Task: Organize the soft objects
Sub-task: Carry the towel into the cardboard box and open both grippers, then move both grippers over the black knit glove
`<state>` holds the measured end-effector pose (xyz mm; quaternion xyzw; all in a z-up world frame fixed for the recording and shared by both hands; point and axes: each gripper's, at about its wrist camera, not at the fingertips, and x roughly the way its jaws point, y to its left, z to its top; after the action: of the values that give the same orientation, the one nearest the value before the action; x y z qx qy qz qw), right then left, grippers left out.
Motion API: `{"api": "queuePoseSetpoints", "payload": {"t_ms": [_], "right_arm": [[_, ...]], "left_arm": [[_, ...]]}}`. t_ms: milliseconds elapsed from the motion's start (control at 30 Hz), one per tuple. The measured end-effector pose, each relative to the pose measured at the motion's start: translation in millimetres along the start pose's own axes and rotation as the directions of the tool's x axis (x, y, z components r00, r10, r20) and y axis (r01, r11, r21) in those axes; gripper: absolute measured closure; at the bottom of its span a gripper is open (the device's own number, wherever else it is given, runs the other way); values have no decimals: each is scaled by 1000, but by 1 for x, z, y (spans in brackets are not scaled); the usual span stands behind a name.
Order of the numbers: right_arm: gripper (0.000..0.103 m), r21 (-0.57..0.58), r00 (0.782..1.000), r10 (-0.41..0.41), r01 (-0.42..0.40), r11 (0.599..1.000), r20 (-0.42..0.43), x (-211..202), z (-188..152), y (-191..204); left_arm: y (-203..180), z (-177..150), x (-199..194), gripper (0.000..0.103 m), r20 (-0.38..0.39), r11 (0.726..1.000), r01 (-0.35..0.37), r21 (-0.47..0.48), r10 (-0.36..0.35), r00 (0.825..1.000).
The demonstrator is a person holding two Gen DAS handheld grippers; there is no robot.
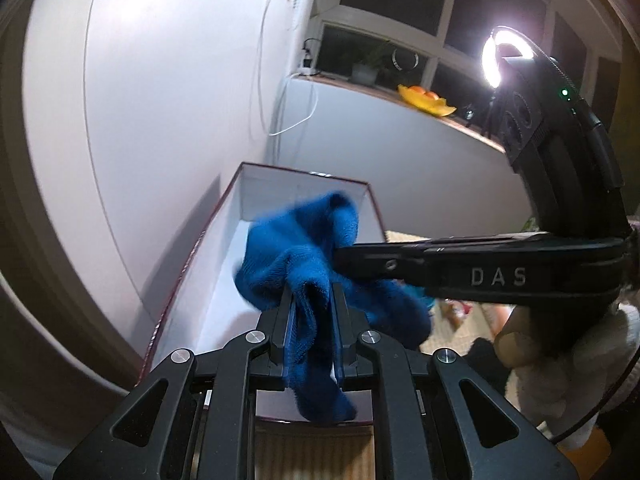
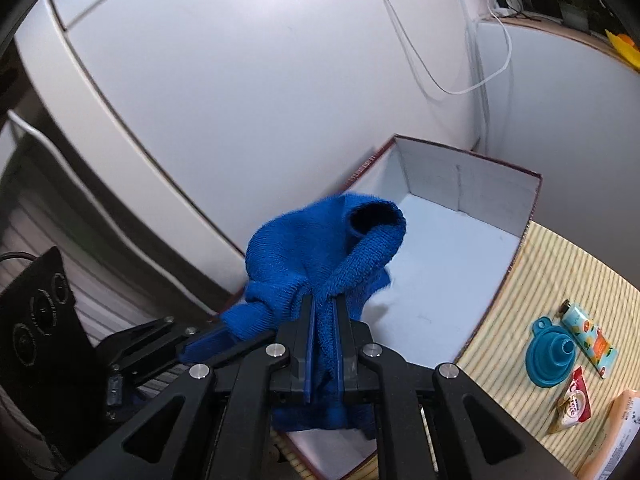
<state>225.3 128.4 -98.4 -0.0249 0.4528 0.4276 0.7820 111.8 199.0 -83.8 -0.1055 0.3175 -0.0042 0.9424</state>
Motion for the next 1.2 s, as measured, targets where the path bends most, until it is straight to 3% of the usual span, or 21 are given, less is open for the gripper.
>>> {"api": "queuePoseSetpoints", "payload": {"t_ms": [67, 200, 233, 300, 467, 567, 867, 1200], "right_arm": [[93, 15, 1000, -16, 16, 1000, -7, 2, 0, -7], [54, 31, 999, -47, 46, 998, 12, -2, -4, -17], [50, 37, 998, -49, 48, 998, 25, -6, -6, -19], [50, 38, 998, -52, 51, 998, 31, -12, -9, -21], [46, 22, 996, -77, 76, 997, 47, -27, -13, -24], [43, 18, 994, -90, 89, 996, 67, -44, -21, -28], [39, 62, 989, -96, 90, 994, 109, -101, -62, -57], [37, 145, 983, -152, 136, 980, 102, -148, -137, -103]], "left_arm": [[1, 1, 4, 86, -3, 1000, -16, 1, 16, 1000], [5, -8, -2, 82, 2, 999, -43, 2, 43, 999], [5, -9, -5, 78, 5, 999, -46, 0, 46, 999], [7, -15, -12, 62, 9, 999, -46, -9, 47, 999], [0, -19, -21, 59, 17, 999, -33, -10, 34, 999], [-7, -22, -29, 46, 24, 1000, -25, -7, 25, 999], [-44, -44, -46, 39, 2, 997, 72, 16, -72, 997], [-80, -91, -42, 39, -108, 983, 181, -5, -180, 978]]}}
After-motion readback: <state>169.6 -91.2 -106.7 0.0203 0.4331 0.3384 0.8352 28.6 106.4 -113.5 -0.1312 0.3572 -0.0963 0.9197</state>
